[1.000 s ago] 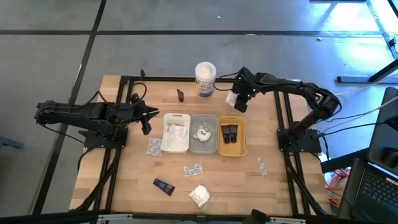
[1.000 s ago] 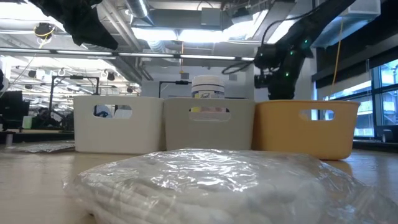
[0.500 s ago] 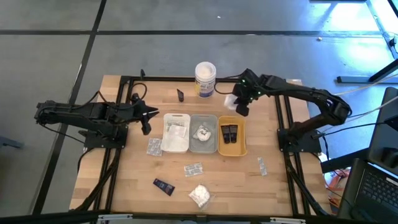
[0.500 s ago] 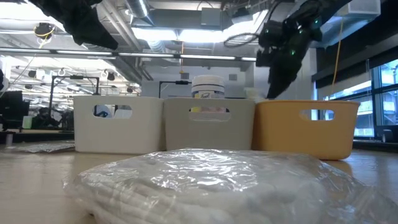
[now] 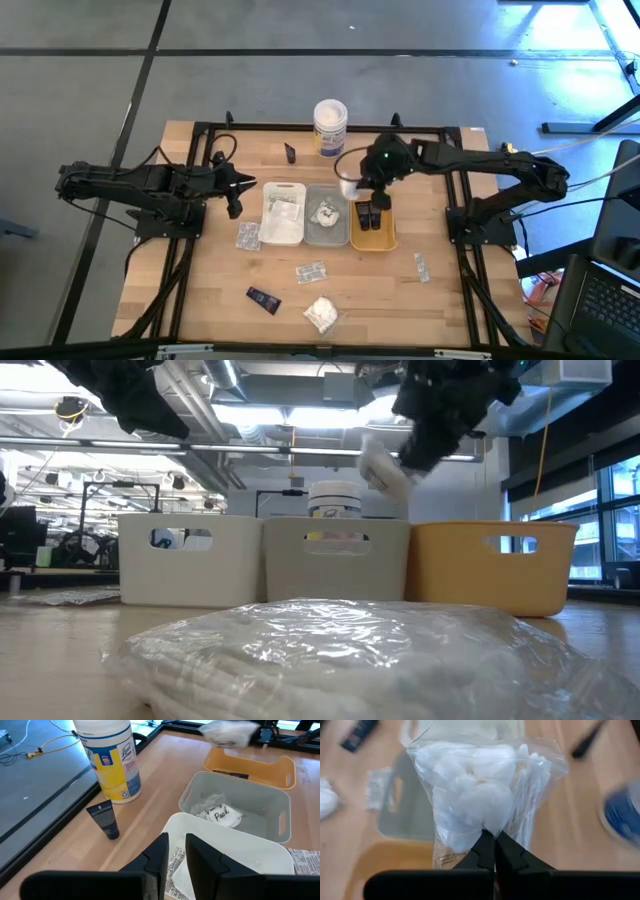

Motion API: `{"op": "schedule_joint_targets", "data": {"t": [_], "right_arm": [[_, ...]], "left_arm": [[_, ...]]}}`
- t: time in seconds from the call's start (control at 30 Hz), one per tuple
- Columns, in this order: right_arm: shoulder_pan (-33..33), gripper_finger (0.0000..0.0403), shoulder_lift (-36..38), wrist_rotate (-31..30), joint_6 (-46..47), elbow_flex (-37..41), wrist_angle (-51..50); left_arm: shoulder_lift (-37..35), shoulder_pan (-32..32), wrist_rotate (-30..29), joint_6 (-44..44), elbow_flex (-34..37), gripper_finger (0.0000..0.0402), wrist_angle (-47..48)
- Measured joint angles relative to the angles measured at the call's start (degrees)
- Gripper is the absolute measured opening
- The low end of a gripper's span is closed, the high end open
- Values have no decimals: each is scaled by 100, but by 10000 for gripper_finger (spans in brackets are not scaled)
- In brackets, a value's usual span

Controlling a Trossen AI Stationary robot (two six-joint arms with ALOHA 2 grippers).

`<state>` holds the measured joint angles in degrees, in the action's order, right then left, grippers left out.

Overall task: Pick & Place Travel size toiletries
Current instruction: Put the white cotton pack into the gray bin, then put the white band-aid into the white bin

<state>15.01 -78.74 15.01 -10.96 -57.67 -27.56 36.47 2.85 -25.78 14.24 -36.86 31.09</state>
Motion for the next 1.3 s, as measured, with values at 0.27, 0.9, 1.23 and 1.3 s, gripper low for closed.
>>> {"op": "schedule_joint_targets", "data": {"t": [0.27, 0.9, 1.23, 1.3], "right_arm": [[-807, 0, -751, -161, 96, -75, 865], [-871, 21, -2416, -496, 455, -1113, 302], [-871, 122, -2390, -494, 663, -1113, 238], [-871, 147, -2322, -493, 674, -1113, 206]], "left_arm": [[0, 0, -2, 0, 0, 63, 0], [2, 0, -3, 0, 0, 63, 2], [2, 0, -4, 0, 0, 65, 0], [0, 0, -4, 0, 0, 65, 0]]}}
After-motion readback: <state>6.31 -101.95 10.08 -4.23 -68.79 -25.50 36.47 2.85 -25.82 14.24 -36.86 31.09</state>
